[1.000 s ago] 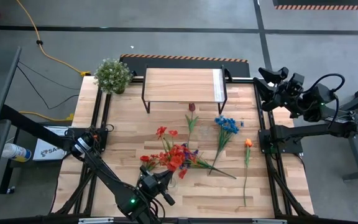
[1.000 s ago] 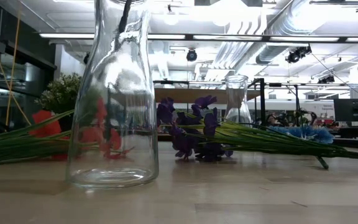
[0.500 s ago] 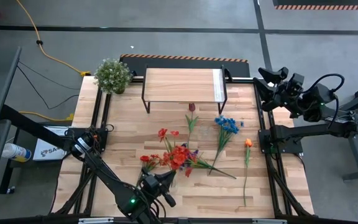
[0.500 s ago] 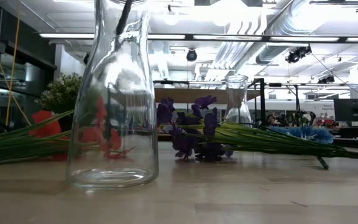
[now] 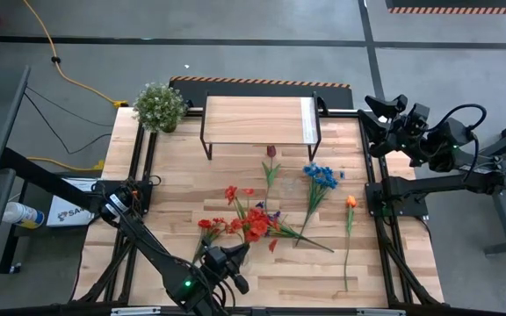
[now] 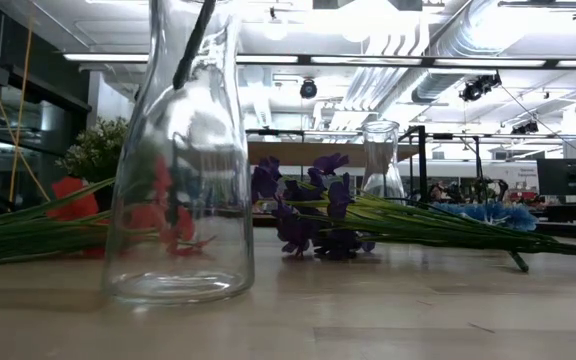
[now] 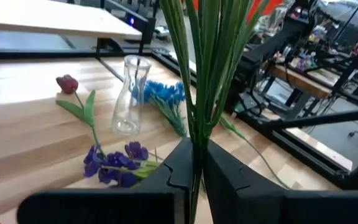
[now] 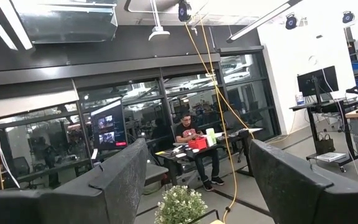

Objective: Pick and place flowers into a vace then onto a shelf
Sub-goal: Put the top orange flowers into the bottom transparent vase

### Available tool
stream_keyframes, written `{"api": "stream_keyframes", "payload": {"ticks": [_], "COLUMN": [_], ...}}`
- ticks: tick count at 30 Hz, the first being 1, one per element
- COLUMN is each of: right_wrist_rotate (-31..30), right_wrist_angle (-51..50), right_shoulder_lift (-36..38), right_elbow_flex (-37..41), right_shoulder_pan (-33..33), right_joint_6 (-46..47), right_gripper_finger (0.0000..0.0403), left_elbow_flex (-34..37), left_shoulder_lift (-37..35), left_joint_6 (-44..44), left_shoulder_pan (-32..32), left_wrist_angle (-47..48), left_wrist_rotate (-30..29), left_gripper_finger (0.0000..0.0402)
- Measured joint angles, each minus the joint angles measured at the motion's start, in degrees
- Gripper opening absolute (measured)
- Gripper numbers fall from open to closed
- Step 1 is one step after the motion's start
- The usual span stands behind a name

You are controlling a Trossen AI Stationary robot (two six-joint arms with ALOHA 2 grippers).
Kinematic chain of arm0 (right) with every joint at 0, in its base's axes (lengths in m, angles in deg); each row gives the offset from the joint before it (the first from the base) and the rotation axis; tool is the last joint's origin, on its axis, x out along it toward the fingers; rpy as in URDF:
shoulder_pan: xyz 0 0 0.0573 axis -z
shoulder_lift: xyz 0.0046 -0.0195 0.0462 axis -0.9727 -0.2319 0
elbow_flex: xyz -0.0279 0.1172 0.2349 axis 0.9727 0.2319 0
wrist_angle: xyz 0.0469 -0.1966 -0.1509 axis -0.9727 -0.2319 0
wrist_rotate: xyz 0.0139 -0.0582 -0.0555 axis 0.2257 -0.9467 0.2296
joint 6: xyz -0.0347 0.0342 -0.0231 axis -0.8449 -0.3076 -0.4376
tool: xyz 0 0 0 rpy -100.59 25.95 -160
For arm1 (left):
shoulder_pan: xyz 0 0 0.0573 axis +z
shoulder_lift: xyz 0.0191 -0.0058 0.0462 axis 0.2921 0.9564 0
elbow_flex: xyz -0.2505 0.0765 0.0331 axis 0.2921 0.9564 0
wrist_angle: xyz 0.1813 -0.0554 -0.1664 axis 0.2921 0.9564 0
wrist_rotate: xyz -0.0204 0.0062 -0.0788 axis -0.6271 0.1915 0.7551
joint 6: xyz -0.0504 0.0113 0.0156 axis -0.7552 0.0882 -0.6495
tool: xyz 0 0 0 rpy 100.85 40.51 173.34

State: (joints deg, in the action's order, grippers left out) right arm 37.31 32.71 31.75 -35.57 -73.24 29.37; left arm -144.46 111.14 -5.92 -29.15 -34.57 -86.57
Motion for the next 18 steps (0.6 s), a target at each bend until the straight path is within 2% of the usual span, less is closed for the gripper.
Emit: {"api": "stream_keyframes", "payload": {"ticks": [18], "right_wrist_rotate": [0.0], "right_wrist_angle": [0.0], "right_shoulder_lift": [0.0], "right_elbow_flex": [0.0], "right_shoulder_pan": [0.0], "right_joint_6": [0.0], "right_gripper_finger": [0.0271], "left_elbow_flex": [0.0], "left_shoulder_lift": [0.0], "left_joint_6": [1.5], "left_shoulder_pan": [0.0], "left_wrist_angle": [0.0], "left_wrist_rotate": [0.7], "left_gripper_finger": [0.0069]}}
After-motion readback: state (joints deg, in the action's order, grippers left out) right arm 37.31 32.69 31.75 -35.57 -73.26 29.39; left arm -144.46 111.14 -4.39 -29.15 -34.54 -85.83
